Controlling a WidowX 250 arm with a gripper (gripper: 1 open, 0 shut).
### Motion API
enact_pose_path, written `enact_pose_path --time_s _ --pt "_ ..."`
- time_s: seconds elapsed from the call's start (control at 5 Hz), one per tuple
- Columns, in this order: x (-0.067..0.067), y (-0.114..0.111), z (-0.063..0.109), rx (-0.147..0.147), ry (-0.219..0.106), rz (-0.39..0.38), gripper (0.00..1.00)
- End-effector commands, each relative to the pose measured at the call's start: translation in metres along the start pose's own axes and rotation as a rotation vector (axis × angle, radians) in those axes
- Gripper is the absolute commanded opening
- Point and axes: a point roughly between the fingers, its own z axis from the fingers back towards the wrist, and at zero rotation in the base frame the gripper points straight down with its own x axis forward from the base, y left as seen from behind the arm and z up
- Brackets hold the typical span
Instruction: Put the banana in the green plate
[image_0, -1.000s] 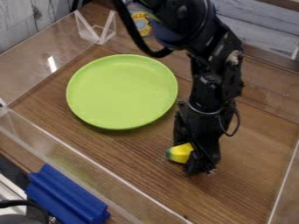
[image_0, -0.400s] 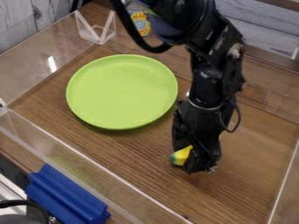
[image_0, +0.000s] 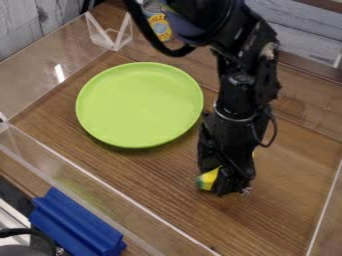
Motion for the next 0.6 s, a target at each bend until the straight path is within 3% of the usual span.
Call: enact_pose_path --time_s 0.0,0.4 --pt "0.009 0.006 0.02 0.013 -0.073 0.02 1.0" --pt "0.011 0.009 0.008 0.007 -0.071 0.001 1.0"
